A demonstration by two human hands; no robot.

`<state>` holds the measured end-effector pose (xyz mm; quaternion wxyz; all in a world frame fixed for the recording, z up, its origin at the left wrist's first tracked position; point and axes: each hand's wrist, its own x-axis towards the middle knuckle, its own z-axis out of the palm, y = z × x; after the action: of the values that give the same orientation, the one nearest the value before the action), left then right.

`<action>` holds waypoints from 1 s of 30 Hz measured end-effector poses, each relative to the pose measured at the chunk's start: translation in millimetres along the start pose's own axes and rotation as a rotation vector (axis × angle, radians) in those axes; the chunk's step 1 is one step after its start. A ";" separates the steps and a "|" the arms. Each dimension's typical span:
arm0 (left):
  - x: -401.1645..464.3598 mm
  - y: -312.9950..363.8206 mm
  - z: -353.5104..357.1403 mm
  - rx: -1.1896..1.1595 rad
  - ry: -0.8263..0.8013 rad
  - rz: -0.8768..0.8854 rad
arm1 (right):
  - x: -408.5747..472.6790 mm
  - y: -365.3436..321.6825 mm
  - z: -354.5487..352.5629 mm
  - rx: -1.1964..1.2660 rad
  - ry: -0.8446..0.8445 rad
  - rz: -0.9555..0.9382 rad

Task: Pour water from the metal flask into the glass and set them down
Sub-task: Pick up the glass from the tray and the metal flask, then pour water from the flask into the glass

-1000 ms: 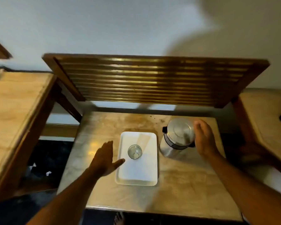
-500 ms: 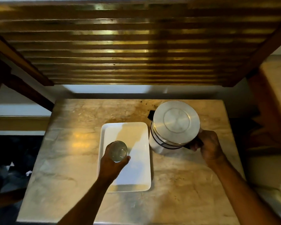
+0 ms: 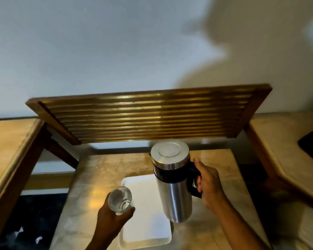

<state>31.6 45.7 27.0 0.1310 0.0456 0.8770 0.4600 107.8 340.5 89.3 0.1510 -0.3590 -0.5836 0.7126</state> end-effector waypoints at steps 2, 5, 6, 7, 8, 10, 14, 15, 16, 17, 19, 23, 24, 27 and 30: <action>1.0 33.0 -26.7 -0.013 -0.018 0.038 | -19.8 -37.0 5.0 0.029 -0.017 -0.030; -3.6 99.7 -76.4 -0.082 -0.020 0.109 | -56.5 -118.3 17.4 0.082 -0.076 -0.133; -7.1 122.4 -92.9 -0.106 -0.019 0.146 | -69.6 -148.2 21.9 0.095 -0.107 -0.176; -12.9 151.0 -114.9 -0.125 -0.026 0.191 | -85.7 -186.5 28.1 0.094 -0.139 -0.222; -18.6 175.1 -132.2 -0.130 -0.050 0.232 | -98.0 -220.1 33.7 0.082 -0.158 -0.256; -34.4 220.4 -168.5 -0.150 -0.062 0.313 | -128.1 -286.8 45.9 0.026 -0.152 -0.298; -59.3 296.7 -229.4 -0.278 -0.001 0.438 | -176.2 -395.3 65.6 -0.105 -0.203 -0.410; -64.8 312.1 -241.5 -0.308 0.006 0.465 | -186.9 -415.5 68.9 -0.130 -0.212 -0.431; -68.4 324.8 -252.2 -0.343 0.016 0.489 | -195.3 -432.7 72.0 -0.152 -0.214 -0.446; -71.8 336.8 -263.7 -0.368 0.039 0.526 | -204.1 -449.5 76.2 -0.183 -0.215 -0.472; -78.7 357.5 -279.1 -0.387 0.066 0.577 | -219.9 -475.8 81.4 -0.257 -0.217 -0.531; -94.3 379.0 -300.4 -0.372 0.088 0.664 | -248.9 -515.3 92.1 -0.406 -0.323 -0.646; -97.0 379.7 -300.7 -0.363 0.087 0.673 | -253.5 -522.1 93.0 -0.445 -0.341 -0.658; -102.2 377.4 -300.6 -0.361 0.087 0.692 | -265.9 -539.9 100.4 -0.574 -0.365 -0.695; -103.6 377.5 -300.1 -0.341 0.086 0.720 | -274.7 -555.8 109.0 -0.711 -0.378 -0.770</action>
<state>34.4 2.6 518.3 -0.0697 0.3085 0.7208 0.6168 111.0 239.3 710.7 0.1625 -0.0145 -0.8941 0.4171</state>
